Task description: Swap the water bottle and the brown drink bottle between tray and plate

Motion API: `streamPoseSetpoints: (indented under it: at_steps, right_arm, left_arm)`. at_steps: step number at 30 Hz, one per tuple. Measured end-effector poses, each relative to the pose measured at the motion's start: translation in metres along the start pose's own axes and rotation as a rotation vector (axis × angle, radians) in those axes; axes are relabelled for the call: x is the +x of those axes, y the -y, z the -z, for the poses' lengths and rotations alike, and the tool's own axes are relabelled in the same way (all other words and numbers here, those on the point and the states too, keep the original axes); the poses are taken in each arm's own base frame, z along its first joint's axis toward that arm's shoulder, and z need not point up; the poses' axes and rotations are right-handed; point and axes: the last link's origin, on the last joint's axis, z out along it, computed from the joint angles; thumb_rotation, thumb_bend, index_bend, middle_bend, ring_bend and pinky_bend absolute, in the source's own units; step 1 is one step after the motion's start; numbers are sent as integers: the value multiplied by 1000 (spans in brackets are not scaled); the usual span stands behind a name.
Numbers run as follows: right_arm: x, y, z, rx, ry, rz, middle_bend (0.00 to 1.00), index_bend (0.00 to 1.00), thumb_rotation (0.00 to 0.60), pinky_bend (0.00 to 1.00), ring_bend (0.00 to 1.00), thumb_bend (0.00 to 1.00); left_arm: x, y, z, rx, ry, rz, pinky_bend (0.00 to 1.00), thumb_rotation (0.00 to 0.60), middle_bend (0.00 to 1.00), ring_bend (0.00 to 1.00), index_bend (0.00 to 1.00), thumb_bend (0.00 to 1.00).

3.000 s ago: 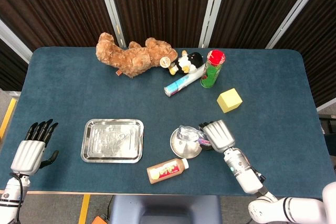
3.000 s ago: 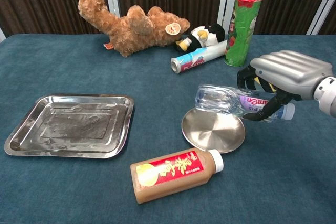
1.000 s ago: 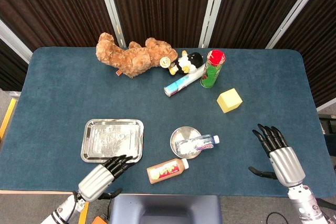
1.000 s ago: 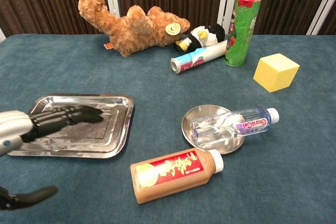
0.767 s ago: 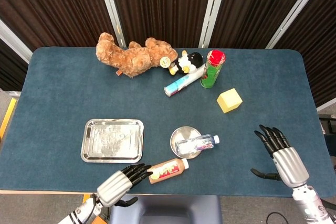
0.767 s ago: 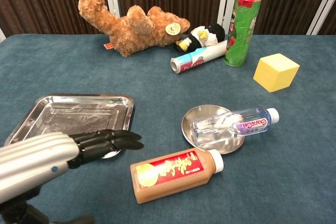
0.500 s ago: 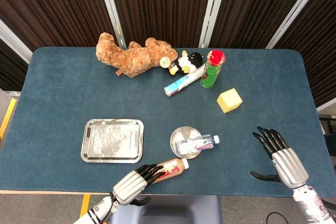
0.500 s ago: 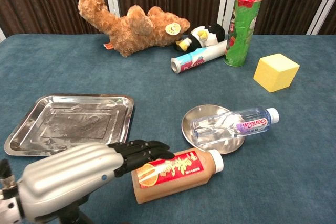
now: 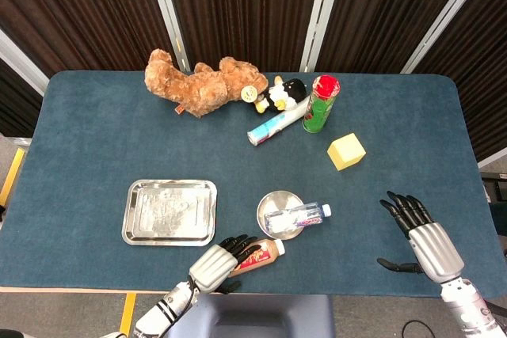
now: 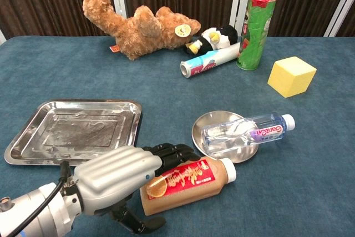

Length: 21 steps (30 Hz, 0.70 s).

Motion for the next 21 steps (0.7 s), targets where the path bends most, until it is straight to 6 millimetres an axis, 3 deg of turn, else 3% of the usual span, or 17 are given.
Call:
streamPoseSetpoints:
  at_steps: [12, 16, 19, 21]
  right_arm:
    - [-2, 0, -2, -7, 15, 11, 0, 0, 600, 69, 0, 194]
    - [-4, 0, -2, -7, 21, 18, 0, 0, 600, 69, 0, 193]
    - [-5, 1, -2, -8, 27, 22, 0, 0, 600, 69, 0, 194]
    - [-5, 1, -2, -9, 29, 25, 0, 0, 600, 69, 0, 194]
  left_arm:
    - [-7, 9, -14, 36, -19, -32, 651, 600, 538, 535, 420, 359]
    - [-5, 8, -16, 41, -56, -29, 819, 600, 734, 708, 564, 477]
    - [-4, 12, -16, 58, -80, -17, 893, 600, 815, 790, 644, 634]
    - [-4, 14, -15, 63, -78, -7, 921, 600, 841, 819, 668, 685]
